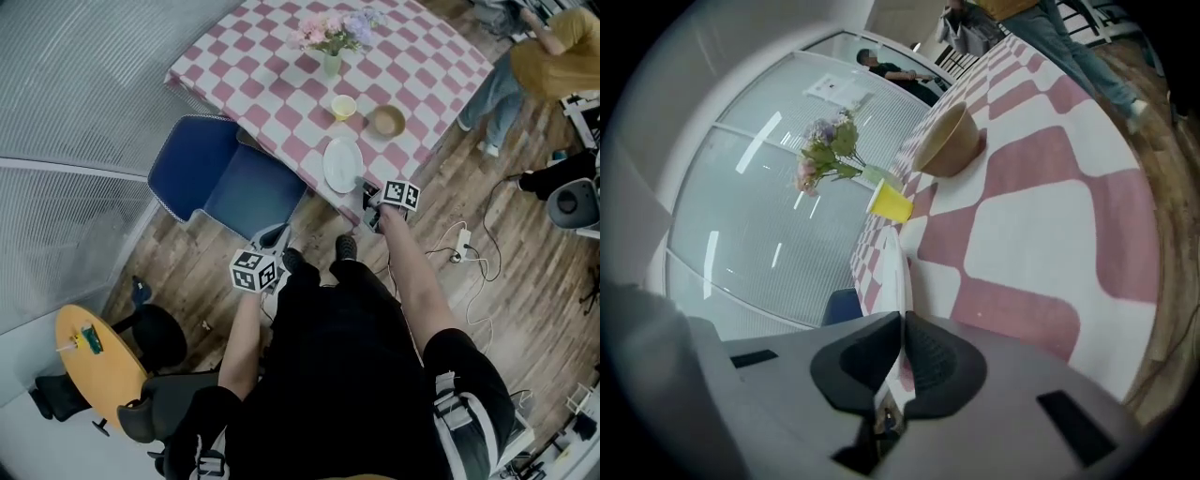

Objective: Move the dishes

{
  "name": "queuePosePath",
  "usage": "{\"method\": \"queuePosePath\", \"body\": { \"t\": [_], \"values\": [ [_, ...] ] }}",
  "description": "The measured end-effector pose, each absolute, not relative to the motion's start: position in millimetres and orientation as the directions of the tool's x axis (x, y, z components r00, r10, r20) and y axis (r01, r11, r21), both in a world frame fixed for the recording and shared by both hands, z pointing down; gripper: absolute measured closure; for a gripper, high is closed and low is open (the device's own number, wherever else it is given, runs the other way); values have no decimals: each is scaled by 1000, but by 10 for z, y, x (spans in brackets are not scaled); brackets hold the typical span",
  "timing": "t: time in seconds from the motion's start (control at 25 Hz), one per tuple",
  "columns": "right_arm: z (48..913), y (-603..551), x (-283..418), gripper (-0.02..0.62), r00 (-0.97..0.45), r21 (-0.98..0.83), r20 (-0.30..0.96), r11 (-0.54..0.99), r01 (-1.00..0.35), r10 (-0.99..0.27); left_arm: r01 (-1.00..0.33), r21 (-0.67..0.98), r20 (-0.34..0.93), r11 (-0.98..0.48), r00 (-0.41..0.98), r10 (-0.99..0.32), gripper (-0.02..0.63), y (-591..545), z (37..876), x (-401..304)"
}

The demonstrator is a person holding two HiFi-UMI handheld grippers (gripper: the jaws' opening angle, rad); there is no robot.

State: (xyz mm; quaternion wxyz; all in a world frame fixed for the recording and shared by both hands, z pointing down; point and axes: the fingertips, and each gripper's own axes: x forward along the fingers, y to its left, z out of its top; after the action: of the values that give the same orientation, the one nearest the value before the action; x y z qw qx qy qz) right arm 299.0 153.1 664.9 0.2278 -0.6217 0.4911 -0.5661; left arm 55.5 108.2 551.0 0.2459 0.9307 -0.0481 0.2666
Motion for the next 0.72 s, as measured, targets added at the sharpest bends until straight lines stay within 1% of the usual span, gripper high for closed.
{"method": "queuePosePath", "body": {
  "t": [0.24, 0.4, 0.44, 0.52, 0.56, 0.72],
  "values": [
    [6664, 1600, 3175, 560, -164, -782, 529, -404, -474, -832, -229, 421, 528, -878, 849, 32, 584, 1269, 5472, 776],
    [6716, 1630, 3258, 535, -187, -746, 563, -397, -535, -805, -243, 414, 534, -877, 845, 17, 584, 1366, 5462, 882],
    [6724, 1637, 3266, 524, -197, -741, 568, -392, -545, -799, -248, 412, 535, -877, 845, 12, 584, 1386, 5456, 897],
    [6742, 1657, 3275, 467, -219, -733, 578, -381, -563, -787, -262, 408, 536, -875, 844, -3, 584, 1425, 5442, 921],
    [6751, 1677, 3281, 450, -228, -728, 583, -376, -574, -780, -271, 406, 537, -873, 843, -12, 584, 1449, 5437, 934],
    [6783, 1808, 3294, 449, -256, -665, 627, -335, -668, -736, -292, 403, 541, -867, 841, -32, 584, 1552, 5431, 1025]
  ]
}}
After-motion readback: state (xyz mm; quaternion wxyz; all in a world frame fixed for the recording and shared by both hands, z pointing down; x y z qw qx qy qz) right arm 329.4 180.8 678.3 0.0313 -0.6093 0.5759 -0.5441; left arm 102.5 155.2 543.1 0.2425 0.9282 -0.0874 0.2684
